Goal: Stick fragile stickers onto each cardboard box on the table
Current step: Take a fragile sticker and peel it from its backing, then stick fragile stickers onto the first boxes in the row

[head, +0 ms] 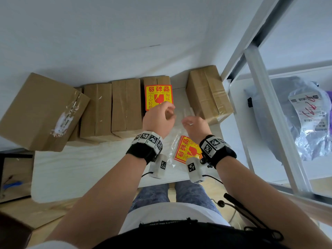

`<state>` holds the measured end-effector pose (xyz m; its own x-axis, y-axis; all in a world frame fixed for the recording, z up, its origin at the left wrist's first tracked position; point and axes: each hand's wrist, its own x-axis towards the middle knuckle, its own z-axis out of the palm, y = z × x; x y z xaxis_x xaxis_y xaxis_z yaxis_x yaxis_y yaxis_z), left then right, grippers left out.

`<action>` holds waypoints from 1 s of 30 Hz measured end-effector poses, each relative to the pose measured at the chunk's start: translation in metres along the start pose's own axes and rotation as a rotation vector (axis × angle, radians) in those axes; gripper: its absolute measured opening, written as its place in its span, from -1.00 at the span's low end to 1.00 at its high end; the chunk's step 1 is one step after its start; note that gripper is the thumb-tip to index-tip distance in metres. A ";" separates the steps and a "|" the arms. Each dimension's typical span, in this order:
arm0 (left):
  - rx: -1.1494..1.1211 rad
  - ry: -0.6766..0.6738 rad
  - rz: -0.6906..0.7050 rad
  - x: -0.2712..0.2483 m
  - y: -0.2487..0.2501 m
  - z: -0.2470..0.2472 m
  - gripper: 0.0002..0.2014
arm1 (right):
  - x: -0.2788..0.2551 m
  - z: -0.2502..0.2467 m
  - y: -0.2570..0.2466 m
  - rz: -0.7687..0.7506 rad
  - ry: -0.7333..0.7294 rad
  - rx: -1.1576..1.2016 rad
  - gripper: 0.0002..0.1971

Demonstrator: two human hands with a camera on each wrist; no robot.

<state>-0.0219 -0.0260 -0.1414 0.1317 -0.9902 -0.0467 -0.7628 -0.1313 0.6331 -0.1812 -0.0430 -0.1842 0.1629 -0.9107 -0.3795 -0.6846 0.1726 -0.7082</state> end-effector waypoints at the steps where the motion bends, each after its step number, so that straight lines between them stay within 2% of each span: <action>1: -0.047 -0.065 -0.055 -0.002 0.002 0.002 -0.89 | -0.002 0.001 0.004 0.022 -0.038 -0.058 -0.80; 3: -0.104 -0.231 -0.154 -0.005 0.003 0.009 -0.95 | -0.007 0.004 0.015 0.084 -0.107 -0.177 -0.78; 5: -0.087 -0.377 -0.207 -0.010 0.001 0.020 -0.93 | -0.015 0.004 0.023 0.176 -0.110 -0.240 -0.82; 6: -0.040 -0.432 -0.215 -0.012 -0.002 0.026 -0.89 | -0.018 0.004 0.028 0.208 -0.093 -0.251 -0.86; 7: 0.022 -0.480 -0.238 -0.015 -0.005 0.032 -0.79 | -0.021 0.004 0.034 0.229 -0.062 -0.264 -0.77; 9: 0.083 -0.531 -0.331 -0.021 -0.013 0.042 -0.60 | -0.027 0.003 0.040 0.271 -0.003 -0.324 -0.61; 11: 0.074 -0.540 -0.433 -0.027 -0.020 0.051 -0.40 | -0.033 0.002 0.044 0.344 0.047 -0.378 -0.54; 14: 0.056 -0.566 -0.537 -0.032 -0.027 0.061 -0.22 | -0.036 0.001 0.048 0.481 0.014 -0.360 -0.49; 16: 0.046 -0.574 -0.569 -0.035 -0.033 0.067 -0.25 | -0.035 0.001 0.051 0.517 -0.030 -0.341 -0.47; 19: 0.032 -0.578 -0.584 -0.038 -0.035 0.073 -0.33 | -0.032 0.002 0.053 0.460 -0.039 -0.347 -0.50; 22: 0.004 -0.539 -0.602 -0.038 -0.038 0.079 -0.37 | -0.027 0.002 0.052 0.452 -0.089 -0.254 -0.51; 27: 0.085 -0.544 -0.548 -0.039 -0.033 0.080 -0.44 | -0.023 0.006 0.047 0.413 -0.141 -0.159 -0.71; 30: 0.129 -0.537 -0.519 -0.036 -0.034 0.075 -0.59 | -0.020 0.005 0.037 0.341 -0.136 -0.139 -0.82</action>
<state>-0.0482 0.0102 -0.2186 0.1931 -0.6826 -0.7048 -0.7592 -0.5590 0.3334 -0.2061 -0.0166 -0.2061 -0.0048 -0.7503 -0.6611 -0.8036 0.3963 -0.4440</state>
